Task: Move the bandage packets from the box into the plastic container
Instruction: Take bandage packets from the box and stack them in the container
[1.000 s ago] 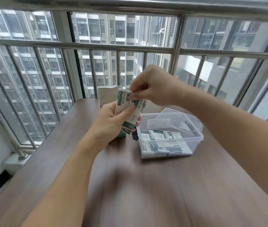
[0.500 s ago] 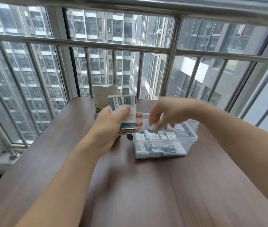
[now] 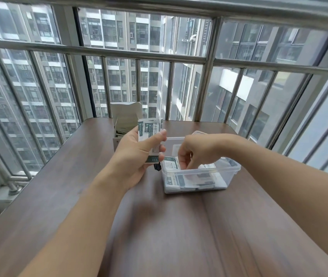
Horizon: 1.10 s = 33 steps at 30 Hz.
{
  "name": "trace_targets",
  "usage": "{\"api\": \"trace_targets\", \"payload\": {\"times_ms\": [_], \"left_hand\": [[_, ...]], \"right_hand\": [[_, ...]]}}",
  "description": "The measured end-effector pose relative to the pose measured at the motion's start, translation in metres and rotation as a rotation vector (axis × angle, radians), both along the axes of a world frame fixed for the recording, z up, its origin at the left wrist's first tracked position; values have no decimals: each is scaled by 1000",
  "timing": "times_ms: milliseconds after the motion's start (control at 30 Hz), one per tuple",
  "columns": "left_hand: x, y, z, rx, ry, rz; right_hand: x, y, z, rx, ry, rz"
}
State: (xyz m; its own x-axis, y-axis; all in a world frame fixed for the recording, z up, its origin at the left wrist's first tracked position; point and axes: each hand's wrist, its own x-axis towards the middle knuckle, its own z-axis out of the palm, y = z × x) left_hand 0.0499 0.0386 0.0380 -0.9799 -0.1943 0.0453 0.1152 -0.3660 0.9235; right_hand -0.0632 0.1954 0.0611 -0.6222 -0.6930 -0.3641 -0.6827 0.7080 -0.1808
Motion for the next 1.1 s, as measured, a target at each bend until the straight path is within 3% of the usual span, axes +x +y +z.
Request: {"api": "trace_targets", "payload": {"times_ms": [200, 400, 600, 1100], "left_hand": [[-2, 5, 0, -27, -5, 73], [0, 4, 5, 92, -22, 59], [-2, 4, 3, 38, -29, 84], [-4, 2, -1, -6, 17, 84]], "right_hand": [[-1, 7, 11, -67, -71, -25], [1, 5, 15, -7, -19, -7], [5, -2, 8, 14, 48, -12], [4, 6, 22, 54, -97, -9]]}}
